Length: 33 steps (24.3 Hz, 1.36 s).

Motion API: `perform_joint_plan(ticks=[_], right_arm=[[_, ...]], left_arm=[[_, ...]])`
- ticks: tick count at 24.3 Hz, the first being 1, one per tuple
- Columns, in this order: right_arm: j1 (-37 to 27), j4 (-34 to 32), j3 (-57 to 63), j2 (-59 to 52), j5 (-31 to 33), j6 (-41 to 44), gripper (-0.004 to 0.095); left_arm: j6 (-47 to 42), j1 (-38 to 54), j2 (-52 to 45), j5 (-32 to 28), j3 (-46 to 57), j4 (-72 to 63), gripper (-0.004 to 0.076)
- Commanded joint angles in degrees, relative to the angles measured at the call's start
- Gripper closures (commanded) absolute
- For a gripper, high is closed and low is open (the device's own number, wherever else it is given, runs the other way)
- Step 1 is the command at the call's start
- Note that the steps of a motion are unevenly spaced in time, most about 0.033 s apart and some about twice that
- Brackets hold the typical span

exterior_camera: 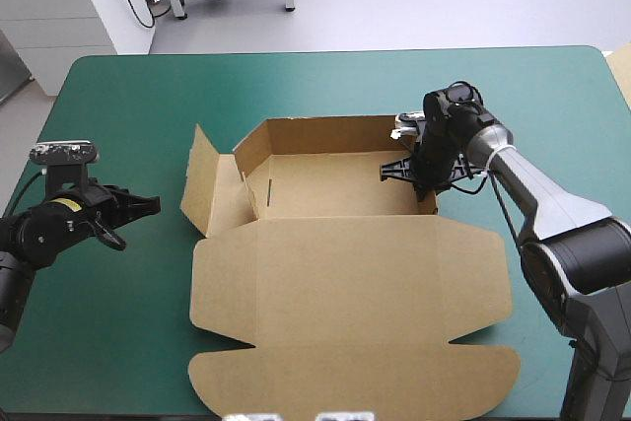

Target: Fold the box

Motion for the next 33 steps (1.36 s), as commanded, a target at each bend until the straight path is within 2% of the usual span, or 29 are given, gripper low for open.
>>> perform_joint_plan(ticks=[1, 10, 13, 16, 23, 26, 27, 30, 32, 33], right_arm=[[0.1, 0.9, -3.9, -4.9, 0.8, -1.7, 0.091], [0.0, 0.1, -4.8, -13.1, 0.8, -3.0, 0.091], [-0.1, -0.2, -4.8, -17.6, 0.9, -4.9, 0.091], [-0.7, -1.2, -4.8, -20.8, 0.9, -6.0, 0.091], [-3.7, 1.3, -4.1, -28.2, 0.9, -8.5, 0.0929], [-5.1, 1.1, -3.9, -30.6, 0.9, -10.5, 0.0929], [-5.3, 1.3, -3.9, -31.8, 0.9, -10.9, 0.0929], [-5.3, 1.3, -3.9, -33.7, 0.9, -11.4, 0.0929], [-5.3, 2.0, -3.9, -34.2, 0.9, -11.4, 0.0929], [-5.3, 3.4, -3.9, -34.2, 0.9, -11.7, 0.0929]], left_arm=[[-0.3, 0.1, -0.5, -3.0, -1.5, -1.1, 0.0731], [-0.3, 0.1, 0.2, -3.4, -1.5, -0.6, 0.0731], [2.2, 0.1, 1.1, -4.0, -1.5, -0.7, 0.0731], [3.5, 0.7, 2.7, -7.3, -1.6, -0.6, 0.0731], [4.5, 8.9, 9.3, -7.1, -5.9, -3.8, 0.0731], [9.8, 12.0, 11.8, -6.5, -6.9, -12.4, 0.0731], [14.2, 12.2, 13.3, -5.5, -6.9, -17.1, 0.0731], [18.9, 12.1, 16.8, -4.2, -6.8, -22.0, 0.0731], [23.7, 12.1, 19.0, -1.5, -6.7, -28.8, 0.0731], [31.1, 12.1, 20.1, 2.3, -6.7, -36.9, 0.0731]])
